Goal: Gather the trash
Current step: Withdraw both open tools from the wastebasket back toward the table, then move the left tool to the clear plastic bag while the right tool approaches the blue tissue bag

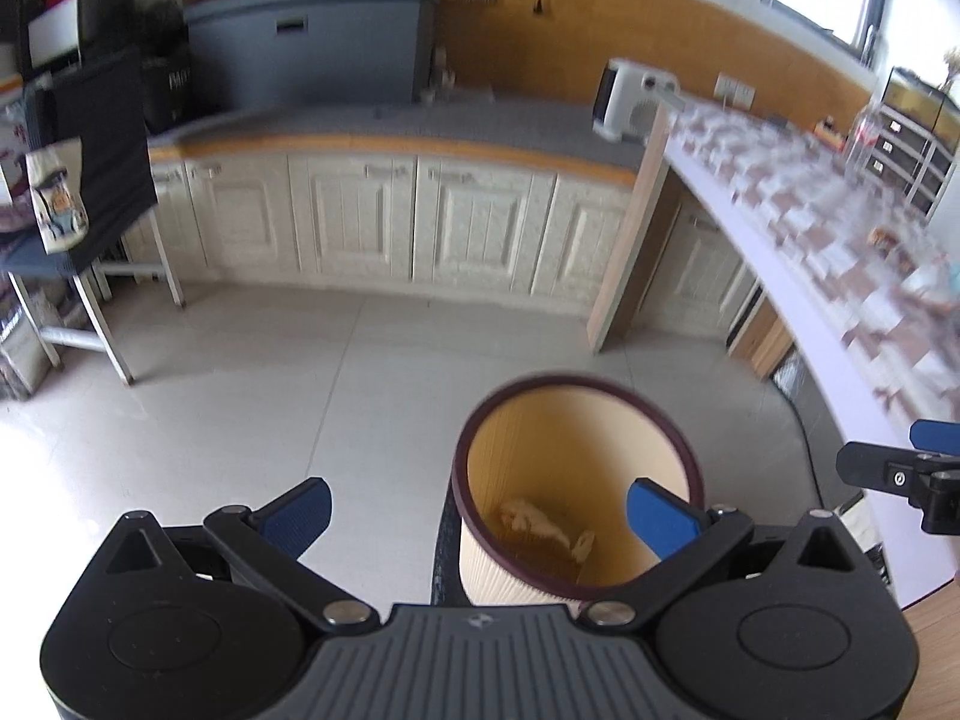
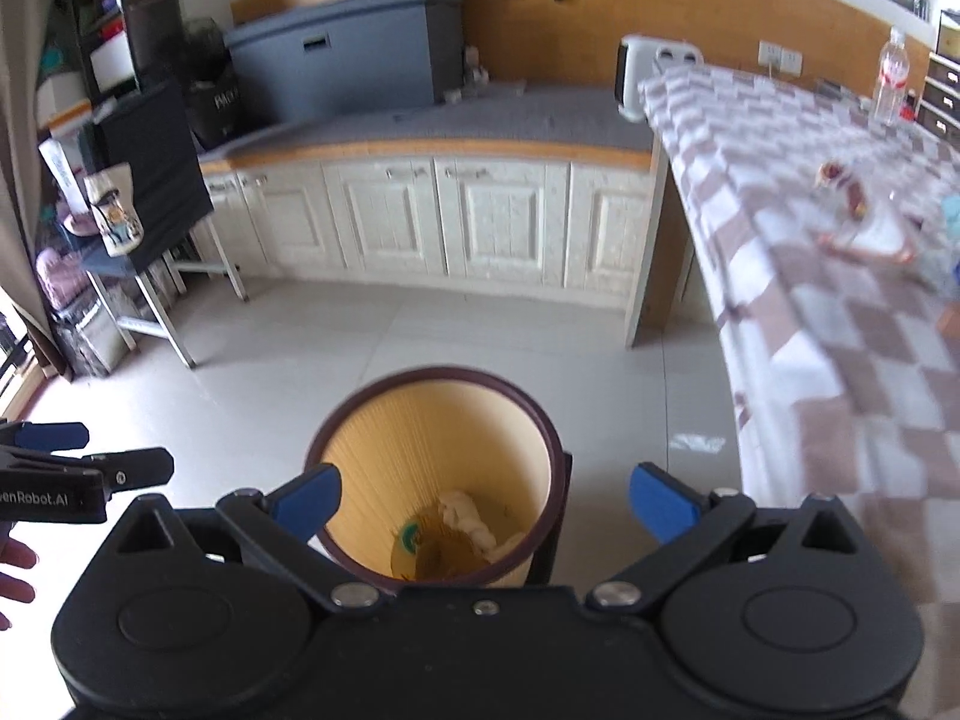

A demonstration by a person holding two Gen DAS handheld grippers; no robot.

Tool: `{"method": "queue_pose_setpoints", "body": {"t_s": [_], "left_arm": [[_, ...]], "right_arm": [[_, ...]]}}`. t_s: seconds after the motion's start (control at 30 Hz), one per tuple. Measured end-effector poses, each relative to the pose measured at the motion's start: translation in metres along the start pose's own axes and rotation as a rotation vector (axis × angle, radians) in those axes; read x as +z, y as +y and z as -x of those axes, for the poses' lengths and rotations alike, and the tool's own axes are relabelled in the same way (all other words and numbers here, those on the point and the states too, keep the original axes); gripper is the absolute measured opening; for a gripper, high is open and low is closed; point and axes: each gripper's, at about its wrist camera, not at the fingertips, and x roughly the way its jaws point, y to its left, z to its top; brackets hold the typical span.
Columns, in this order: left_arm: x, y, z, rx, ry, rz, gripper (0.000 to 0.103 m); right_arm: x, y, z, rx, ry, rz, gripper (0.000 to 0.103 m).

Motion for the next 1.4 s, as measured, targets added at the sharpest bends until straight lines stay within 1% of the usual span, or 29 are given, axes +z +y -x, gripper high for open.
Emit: {"method": "queue_pose_setpoints", "body": {"t_s": [0.17, 0.3, 0.5, 0.63, 0.73, 0.8, 1.0, 1.1, 1.2, 1.33, 1.4], "left_arm": [[0.010, -0.008, 0.038, -0.028, -0.098, 0.002, 0.103], [0.017, -0.021, 0.066, -0.074, -0.167, -0.010, 0.103], [0.022, -0.054, 0.100, -0.099, -0.272, -0.067, 0.103], [0.028, -0.076, 0.115, -0.135, -0.328, -0.078, 0.103], [0.030, -0.102, 0.125, -0.127, -0.385, -0.122, 0.103], [0.031, -0.119, 0.127, -0.134, -0.410, -0.141, 0.103], [0.036, -0.169, 0.125, -0.209, -0.456, -0.147, 0.103], [0.040, -0.198, 0.119, -0.247, -0.474, -0.160, 0.103], [0.044, -0.228, 0.111, -0.279, -0.486, -0.166, 0.103], [0.049, -0.268, 0.096, -0.323, -0.491, -0.165, 0.103], [0.052, -0.286, 0.087, -0.348, -0.479, -0.160, 0.103]], "right_arm": [[0.011, -0.006, 0.040, 0.010, -0.098, -0.014, 0.103], [0.017, -0.017, 0.072, 0.014, -0.166, -0.027, 0.103], [0.020, -0.043, 0.123, 0.015, -0.277, -0.036, 0.103], [0.019, -0.064, 0.156, -0.008, -0.352, -0.025, 0.103], [0.017, -0.083, 0.177, -0.036, -0.404, -0.018, 0.103], [0.015, -0.096, 0.190, -0.059, -0.436, -0.003, 0.103], [0.005, -0.144, 0.212, -0.121, -0.488, -0.007, 0.103], [-0.001, -0.170, 0.213, -0.162, -0.504, 0.010, 0.103], [-0.007, -0.196, 0.211, -0.183, -0.513, 0.028, 0.103], [-0.009, -0.231, 0.200, -0.210, -0.504, 0.041, 0.103], [-0.009, -0.246, 0.194, -0.215, -0.499, 0.043, 0.103]]}}
